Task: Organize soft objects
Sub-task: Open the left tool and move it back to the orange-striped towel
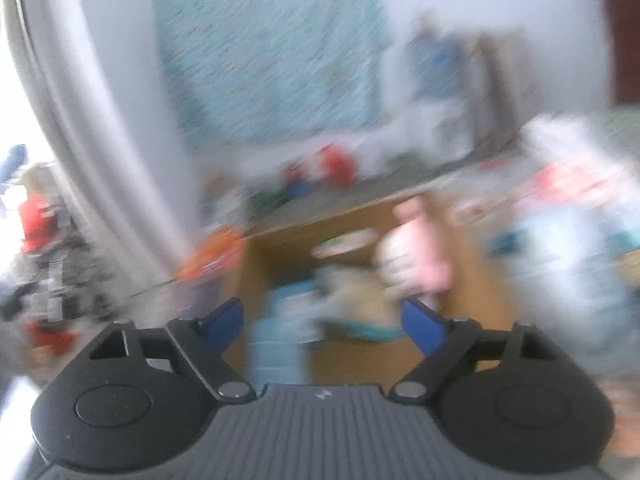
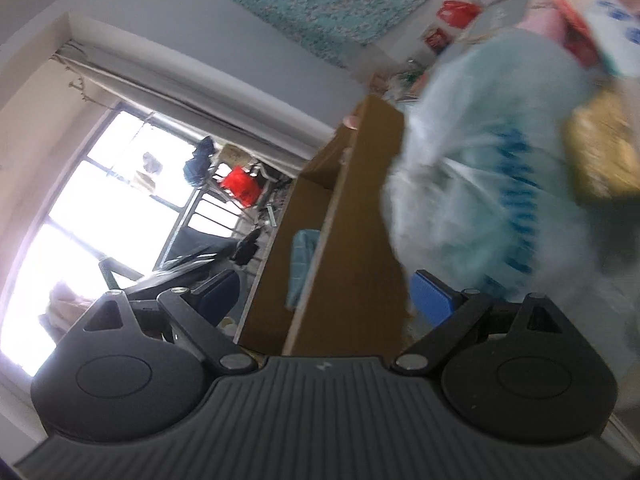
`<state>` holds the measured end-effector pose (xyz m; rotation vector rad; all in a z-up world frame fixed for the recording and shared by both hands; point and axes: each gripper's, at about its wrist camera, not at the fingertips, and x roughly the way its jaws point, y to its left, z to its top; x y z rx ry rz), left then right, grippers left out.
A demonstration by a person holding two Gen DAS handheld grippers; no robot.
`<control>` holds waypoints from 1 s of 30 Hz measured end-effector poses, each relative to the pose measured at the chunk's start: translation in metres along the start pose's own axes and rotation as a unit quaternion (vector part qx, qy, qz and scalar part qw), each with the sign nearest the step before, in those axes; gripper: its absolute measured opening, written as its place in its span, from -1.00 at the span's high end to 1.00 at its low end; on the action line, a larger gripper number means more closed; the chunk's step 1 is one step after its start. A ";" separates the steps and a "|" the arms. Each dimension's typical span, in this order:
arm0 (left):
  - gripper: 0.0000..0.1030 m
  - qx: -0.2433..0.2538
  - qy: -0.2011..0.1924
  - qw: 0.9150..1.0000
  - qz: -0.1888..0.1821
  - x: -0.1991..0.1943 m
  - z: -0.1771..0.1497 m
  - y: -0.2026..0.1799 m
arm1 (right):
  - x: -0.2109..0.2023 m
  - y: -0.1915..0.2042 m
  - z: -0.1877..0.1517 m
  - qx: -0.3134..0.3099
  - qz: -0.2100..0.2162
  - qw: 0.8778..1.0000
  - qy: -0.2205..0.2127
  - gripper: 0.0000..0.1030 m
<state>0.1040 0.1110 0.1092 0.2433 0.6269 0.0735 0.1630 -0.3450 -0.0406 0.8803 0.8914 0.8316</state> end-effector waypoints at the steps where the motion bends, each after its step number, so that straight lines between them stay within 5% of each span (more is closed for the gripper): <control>1: -0.78 -0.007 -0.008 0.999 -0.032 -0.015 -0.005 -0.009 | -0.003 -0.006 -0.006 0.004 -0.005 1.000 0.000 -0.80; 3: -0.78 -0.017 -0.013 0.995 -0.093 -0.035 -0.017 -0.027 | -0.008 -0.017 -0.018 0.015 -0.012 1.000 0.002 -0.80; 7: -0.78 -0.050 -0.005 0.974 -0.222 -0.056 -0.046 -0.066 | -0.014 -0.037 -0.039 0.040 -0.026 0.999 0.002 -0.80; 10: -0.78 -0.053 0.015 0.960 -0.275 -0.055 -0.062 -0.092 | -0.014 -0.045 -0.051 0.056 -0.033 0.998 0.004 -0.80; 20: -0.78 -0.039 0.106 0.950 -0.290 -0.017 -0.109 -0.155 | -0.008 -0.051 -0.067 0.055 -0.035 0.998 0.007 -0.80; 30: -0.76 -0.051 0.154 0.944 -0.286 0.023 -0.142 -0.198 | 0.008 -0.058 -0.067 0.028 -0.066 0.997 0.019 -0.72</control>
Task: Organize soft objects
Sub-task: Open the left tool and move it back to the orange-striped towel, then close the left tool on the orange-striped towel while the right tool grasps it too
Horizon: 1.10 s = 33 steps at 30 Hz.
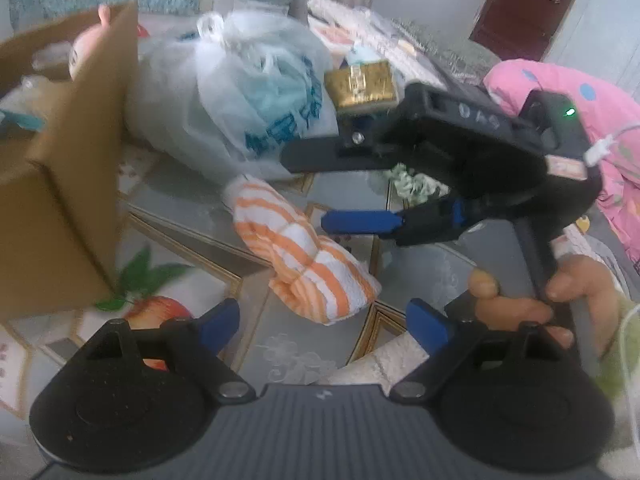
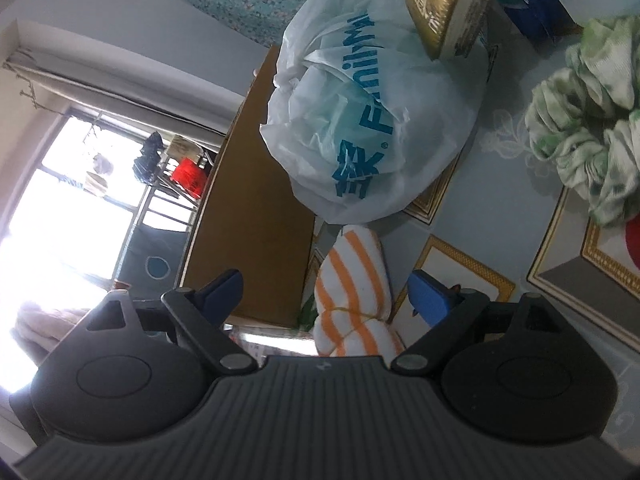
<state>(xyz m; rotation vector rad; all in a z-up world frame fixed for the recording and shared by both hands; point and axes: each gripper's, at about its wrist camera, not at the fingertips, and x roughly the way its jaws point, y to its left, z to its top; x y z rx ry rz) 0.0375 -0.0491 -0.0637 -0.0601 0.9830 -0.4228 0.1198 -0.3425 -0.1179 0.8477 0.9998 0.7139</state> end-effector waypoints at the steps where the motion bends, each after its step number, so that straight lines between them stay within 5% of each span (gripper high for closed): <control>1: -0.76 0.000 0.003 1.000 -0.003 0.004 0.000 -0.001 | 0.000 0.000 0.000 -0.002 -0.003 1.000 0.000 -0.69; 18: -0.74 0.010 0.013 1.000 -0.010 0.038 0.028 -0.009 | -0.019 -0.017 0.008 0.043 0.015 0.998 -0.042 -0.44; 26: -0.41 0.014 -0.001 1.000 -0.006 0.038 0.028 -0.002 | -0.008 -0.014 0.006 0.035 0.002 0.999 -0.029 -0.32; 33: -0.55 0.011 0.014 1.000 -0.013 0.037 0.032 0.003 | 0.006 -0.010 0.000 0.019 -0.019 1.000 -0.014 -0.17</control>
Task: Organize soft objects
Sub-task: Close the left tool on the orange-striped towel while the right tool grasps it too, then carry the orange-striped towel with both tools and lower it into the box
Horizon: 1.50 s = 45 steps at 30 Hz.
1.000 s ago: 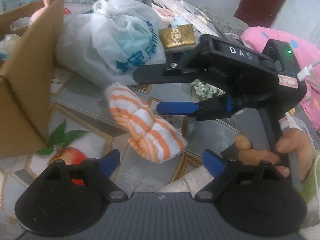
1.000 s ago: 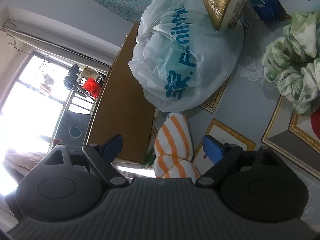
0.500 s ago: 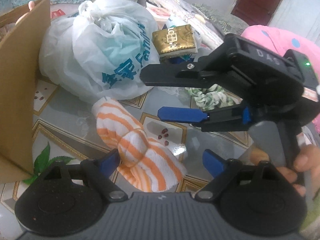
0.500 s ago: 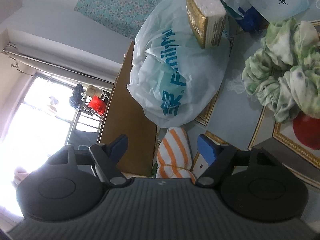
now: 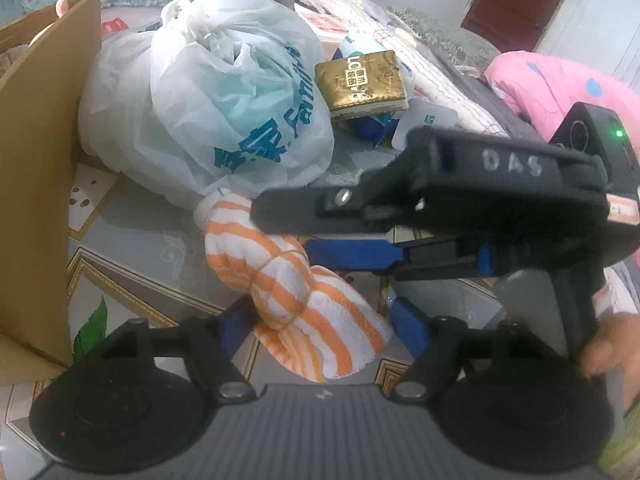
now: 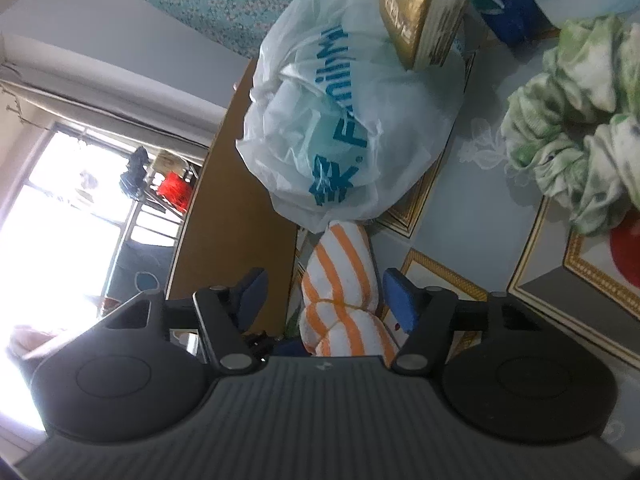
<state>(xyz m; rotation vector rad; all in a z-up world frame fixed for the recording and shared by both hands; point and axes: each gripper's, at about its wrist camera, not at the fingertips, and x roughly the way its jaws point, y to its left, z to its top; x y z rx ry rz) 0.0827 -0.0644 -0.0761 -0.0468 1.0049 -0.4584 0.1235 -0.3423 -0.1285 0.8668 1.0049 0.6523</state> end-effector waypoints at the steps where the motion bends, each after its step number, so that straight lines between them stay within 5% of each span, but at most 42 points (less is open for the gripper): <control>1: -0.55 0.000 0.000 1.000 0.001 0.002 0.002 -0.001 | 0.002 0.001 -0.001 -0.002 -0.002 1.000 0.002 -0.15; 13: -0.22 0.002 -0.015 1.000 0.008 -0.005 -0.003 -0.002 | 0.009 0.006 -0.006 -0.010 -0.007 1.000 0.010 -0.05; 33: -0.12 0.040 -0.086 0.995 0.027 -0.066 -0.020 -0.023 | -0.009 0.045 -0.021 -0.041 0.029 0.999 0.000 -0.05; 45: -0.12 0.046 -0.175 0.978 0.103 -0.139 0.000 -0.003 | 0.020 0.148 0.010 -0.156 0.079 0.984 0.022 -0.08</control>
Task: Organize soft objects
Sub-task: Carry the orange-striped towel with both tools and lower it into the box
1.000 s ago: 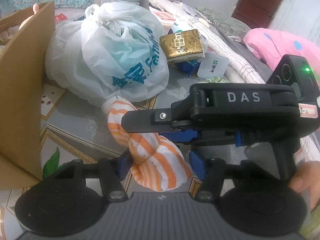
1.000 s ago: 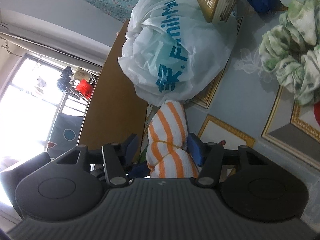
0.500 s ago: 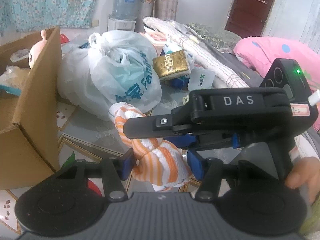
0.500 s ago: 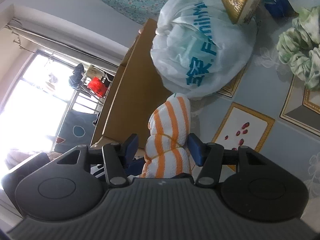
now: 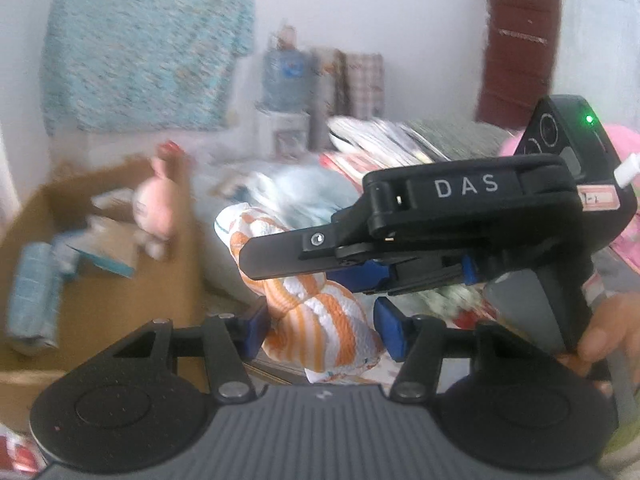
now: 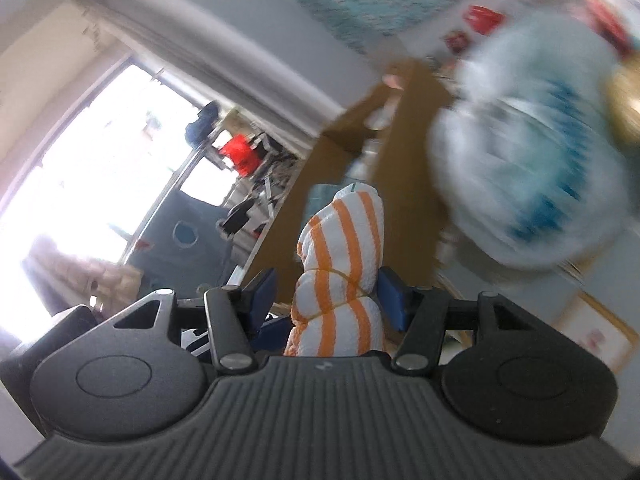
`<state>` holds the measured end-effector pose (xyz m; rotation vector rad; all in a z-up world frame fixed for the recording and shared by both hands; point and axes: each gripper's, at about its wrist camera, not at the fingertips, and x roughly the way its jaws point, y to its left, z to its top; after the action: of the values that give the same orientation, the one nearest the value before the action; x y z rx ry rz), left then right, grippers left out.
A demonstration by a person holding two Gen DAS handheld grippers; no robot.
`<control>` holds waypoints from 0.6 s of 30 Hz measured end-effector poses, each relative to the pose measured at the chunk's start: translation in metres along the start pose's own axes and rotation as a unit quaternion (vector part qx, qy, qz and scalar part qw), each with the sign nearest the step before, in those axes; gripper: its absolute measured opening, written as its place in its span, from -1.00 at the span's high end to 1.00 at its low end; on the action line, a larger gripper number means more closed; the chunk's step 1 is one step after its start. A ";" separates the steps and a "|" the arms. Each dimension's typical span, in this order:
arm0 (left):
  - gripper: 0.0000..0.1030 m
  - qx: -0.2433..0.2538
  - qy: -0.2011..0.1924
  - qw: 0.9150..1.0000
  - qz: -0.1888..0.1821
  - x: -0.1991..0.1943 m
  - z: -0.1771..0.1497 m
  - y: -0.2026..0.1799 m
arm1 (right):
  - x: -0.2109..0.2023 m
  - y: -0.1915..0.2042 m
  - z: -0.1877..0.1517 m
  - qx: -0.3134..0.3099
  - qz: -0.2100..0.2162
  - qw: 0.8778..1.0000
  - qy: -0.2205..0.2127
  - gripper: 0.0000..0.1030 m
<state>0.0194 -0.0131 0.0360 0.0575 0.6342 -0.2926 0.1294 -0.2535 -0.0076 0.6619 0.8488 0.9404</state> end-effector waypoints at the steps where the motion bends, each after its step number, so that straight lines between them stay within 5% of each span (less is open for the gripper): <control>1: -0.11 -0.004 -0.002 1.000 0.008 -0.003 0.005 0.008 | 0.011 0.007 0.008 -0.007 0.005 1.000 0.008 -0.08; 8: 0.04 -0.022 0.005 0.997 0.073 -0.003 0.045 0.080 | 0.104 0.051 0.063 -0.038 0.006 0.996 0.079 -0.08; 18: 0.08 -0.073 0.115 0.985 0.107 0.065 0.073 0.187 | 0.250 0.040 0.105 0.025 -0.042 0.983 0.177 -0.10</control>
<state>0.1654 0.1395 0.0497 0.0181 0.8694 -0.0306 0.2831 -0.0265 -0.0036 0.5026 1.2100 0.9767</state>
